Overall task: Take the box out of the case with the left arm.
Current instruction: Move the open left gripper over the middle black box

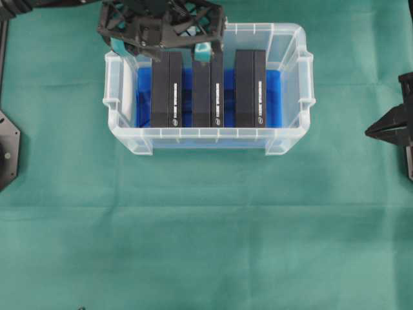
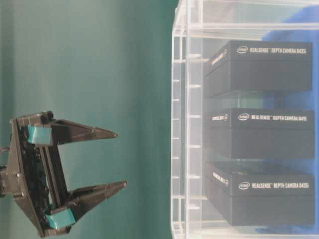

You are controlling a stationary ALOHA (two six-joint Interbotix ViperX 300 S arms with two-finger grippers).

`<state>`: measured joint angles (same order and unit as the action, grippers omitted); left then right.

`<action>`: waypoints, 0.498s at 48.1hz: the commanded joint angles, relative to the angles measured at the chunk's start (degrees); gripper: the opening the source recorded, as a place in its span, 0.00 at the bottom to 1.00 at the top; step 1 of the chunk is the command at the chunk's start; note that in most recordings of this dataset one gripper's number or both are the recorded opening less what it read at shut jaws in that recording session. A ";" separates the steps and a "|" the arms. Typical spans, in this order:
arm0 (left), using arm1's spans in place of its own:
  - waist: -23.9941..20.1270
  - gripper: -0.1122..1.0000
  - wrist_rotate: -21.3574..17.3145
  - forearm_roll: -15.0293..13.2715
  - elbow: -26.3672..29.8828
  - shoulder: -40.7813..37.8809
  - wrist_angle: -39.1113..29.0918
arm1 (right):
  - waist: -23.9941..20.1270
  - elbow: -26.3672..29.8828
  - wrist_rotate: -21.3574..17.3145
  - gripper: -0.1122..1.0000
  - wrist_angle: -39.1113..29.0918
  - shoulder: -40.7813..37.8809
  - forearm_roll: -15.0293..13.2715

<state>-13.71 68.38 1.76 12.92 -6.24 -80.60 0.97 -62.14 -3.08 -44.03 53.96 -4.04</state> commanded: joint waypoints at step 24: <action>1.23 0.98 -0.26 0.09 12.30 -7.73 -2.37 | 0.09 1.41 0.00 0.10 0.18 -0.44 0.00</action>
<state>-12.66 68.20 1.76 22.85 -14.33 -82.88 0.97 -62.14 -2.99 -44.03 53.96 -4.04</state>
